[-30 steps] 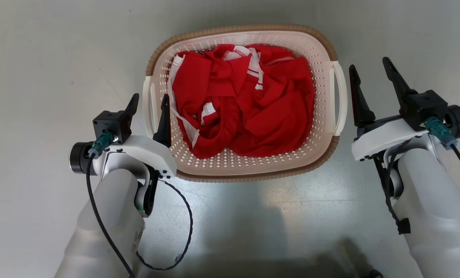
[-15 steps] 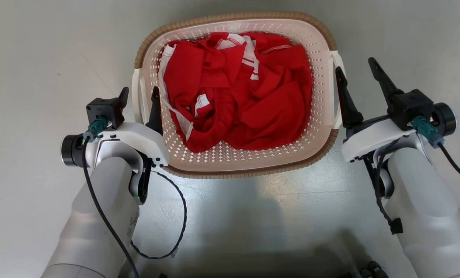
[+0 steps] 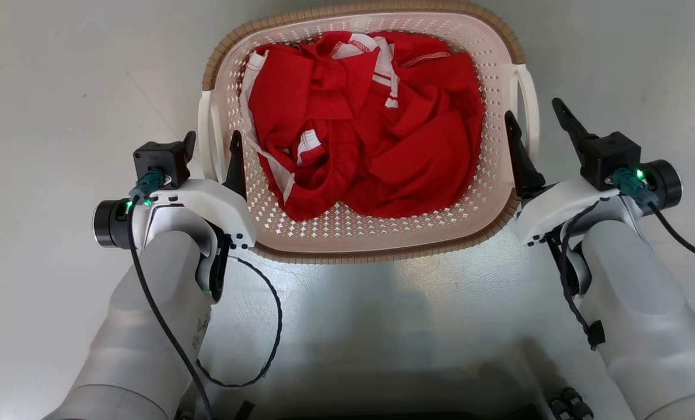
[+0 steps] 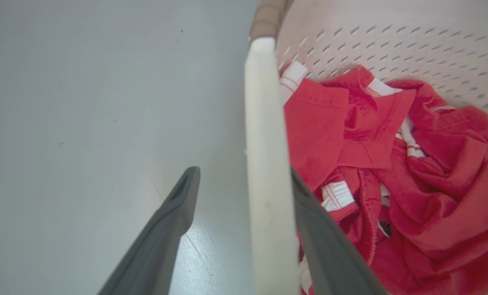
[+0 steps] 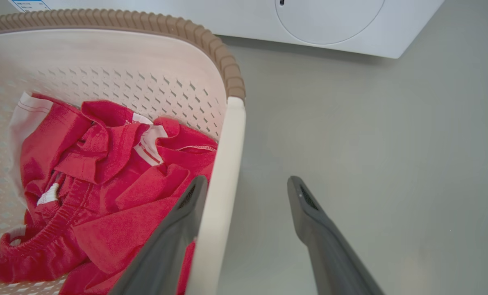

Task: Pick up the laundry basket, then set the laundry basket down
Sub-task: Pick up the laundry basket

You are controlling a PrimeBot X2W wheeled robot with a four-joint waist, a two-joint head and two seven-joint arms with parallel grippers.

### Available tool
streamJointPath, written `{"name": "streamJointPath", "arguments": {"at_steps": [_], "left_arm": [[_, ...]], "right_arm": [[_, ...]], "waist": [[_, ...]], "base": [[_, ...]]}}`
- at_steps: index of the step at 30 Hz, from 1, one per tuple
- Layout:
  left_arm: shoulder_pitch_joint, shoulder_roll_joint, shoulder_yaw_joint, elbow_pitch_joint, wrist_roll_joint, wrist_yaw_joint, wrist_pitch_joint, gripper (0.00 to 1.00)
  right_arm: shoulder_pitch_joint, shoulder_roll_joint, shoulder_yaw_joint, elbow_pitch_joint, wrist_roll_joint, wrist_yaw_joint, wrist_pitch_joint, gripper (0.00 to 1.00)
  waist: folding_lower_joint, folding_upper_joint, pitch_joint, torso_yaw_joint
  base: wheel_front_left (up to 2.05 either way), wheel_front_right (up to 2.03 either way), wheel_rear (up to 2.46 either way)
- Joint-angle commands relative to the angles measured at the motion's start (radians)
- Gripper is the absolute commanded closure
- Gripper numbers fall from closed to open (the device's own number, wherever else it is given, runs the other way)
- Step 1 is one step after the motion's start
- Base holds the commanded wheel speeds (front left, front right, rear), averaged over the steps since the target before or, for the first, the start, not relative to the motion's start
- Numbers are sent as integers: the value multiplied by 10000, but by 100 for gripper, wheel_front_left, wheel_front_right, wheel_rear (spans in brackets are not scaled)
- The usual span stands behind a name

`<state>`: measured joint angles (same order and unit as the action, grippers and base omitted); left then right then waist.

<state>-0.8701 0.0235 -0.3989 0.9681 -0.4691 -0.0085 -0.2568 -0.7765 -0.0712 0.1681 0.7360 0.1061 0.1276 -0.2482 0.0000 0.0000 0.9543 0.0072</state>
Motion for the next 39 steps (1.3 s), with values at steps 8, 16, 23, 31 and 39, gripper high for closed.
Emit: {"name": "streamJointPath", "arguments": {"at_steps": [8, 16, 23, 31, 39], "left_arm": [[-121, 267, -226, 287, -386, 251, -49, 0], [-373, 267, -739, 505, -778, 309, -49, 0], [-510, 267, -1178, 595, -1146, 397, -49, 0], [-602, 267, -1665, 647, -1546, 496, -49, 0], [-782, 267, -2184, 793, -1882, 457, -49, 100]], "right_arm": [[-140, 191, 576, 678, 273, 31, -136, 0], [-632, 205, 914, 1510, 370, 31, -136, 0], [-940, 208, 1286, 1818, 683, 31, -136, 0], [-1143, 209, 1453, 2236, 847, 31, -136, 1], [-1273, 209, 1741, 2709, 1177, 31, -136, 100]], "waist": [[0, 0, 190, 95], [0, 0, 297, 246], [0, 0, 361, 345], [0, 0, 404, 403], [0, 0, 388, 427]], "base": [[0, 0, 0], [0, 0, 0], [0, 0, 0], [0, 0, 0], [0, 0, 0]]}}
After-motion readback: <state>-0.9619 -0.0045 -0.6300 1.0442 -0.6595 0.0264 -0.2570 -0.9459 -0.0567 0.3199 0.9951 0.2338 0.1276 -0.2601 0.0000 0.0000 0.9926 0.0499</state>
